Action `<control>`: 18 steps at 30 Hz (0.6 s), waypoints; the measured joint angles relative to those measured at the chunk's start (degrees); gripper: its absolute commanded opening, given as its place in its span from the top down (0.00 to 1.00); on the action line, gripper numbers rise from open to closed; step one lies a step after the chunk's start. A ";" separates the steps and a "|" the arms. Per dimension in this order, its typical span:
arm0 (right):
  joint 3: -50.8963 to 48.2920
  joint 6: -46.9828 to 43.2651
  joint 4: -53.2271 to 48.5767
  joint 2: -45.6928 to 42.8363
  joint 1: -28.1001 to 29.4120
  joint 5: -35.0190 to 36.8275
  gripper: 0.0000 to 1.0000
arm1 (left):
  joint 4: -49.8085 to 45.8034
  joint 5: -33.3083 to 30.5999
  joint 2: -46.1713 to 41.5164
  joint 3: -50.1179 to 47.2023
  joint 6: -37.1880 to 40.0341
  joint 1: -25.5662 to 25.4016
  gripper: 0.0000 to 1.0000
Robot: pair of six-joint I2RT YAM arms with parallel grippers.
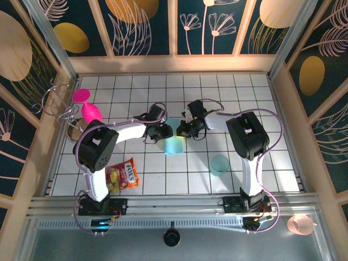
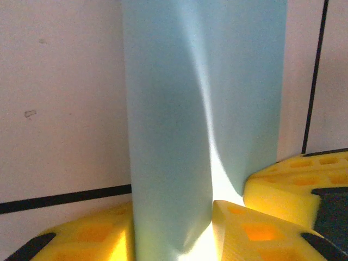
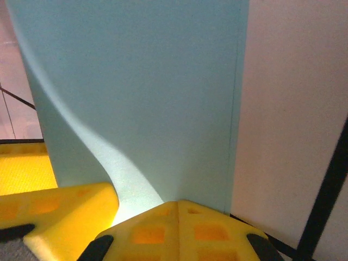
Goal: Fold a paper plane with a square sheet of paper (pick it up from the middle)
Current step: Hold the square sheet of paper at the center of the table.
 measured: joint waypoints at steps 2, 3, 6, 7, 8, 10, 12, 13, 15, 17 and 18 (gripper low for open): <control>0.00 -0.39 0.04 0.33 -0.26 -0.61 0.98 | -0.52 -3.06 -0.79 0.09 0.22 -0.59 0.59; -0.02 -0.42 0.09 0.52 -0.35 -0.94 0.98 | -1.14 -4.52 -1.36 0.17 0.22 -0.61 0.59; -0.22 -0.42 0.50 0.98 -0.68 -1.88 0.98 | -2.82 -7.76 -4.20 0.79 0.39 -0.39 0.61; -0.26 -0.44 0.66 1.09 -0.72 -2.03 0.98 | -2.91 -7.85 -5.31 1.11 0.48 -0.22 0.63; -0.26 -0.42 0.70 1.16 -0.72 -2.08 0.98 | -2.73 -7.67 -6.36 1.44 0.68 -0.13 0.66; -0.26 -0.42 0.70 1.18 -0.72 -2.10 0.98 | -1.38 -5.77 -7.80 1.86 1.09 -0.07 0.72; -0.26 -0.42 0.70 1.20 -0.72 -2.08 0.98 | 0.92 -2.43 -8.20 1.88 1.20 -0.09 0.80; -0.26 -0.42 0.70 1.20 -0.72 -2.10 0.98 | 2.03 -0.57 -8.00 1.86 1.14 -0.17 0.83; -0.24 -0.42 0.70 1.27 -0.72 -2.10 0.98 | 3.54 2.25 -7.21 1.84 1.22 -0.20 0.88; -0.24 -0.42 0.68 1.29 -0.74 -2.10 0.98 | 4.39 4.46 -5.95 1.84 1.40 -0.28 0.94; -0.22 -0.42 0.68 1.29 -0.74 -2.10 0.98 | 4.48 5.46 -5.05 1.84 1.55 -0.31 0.97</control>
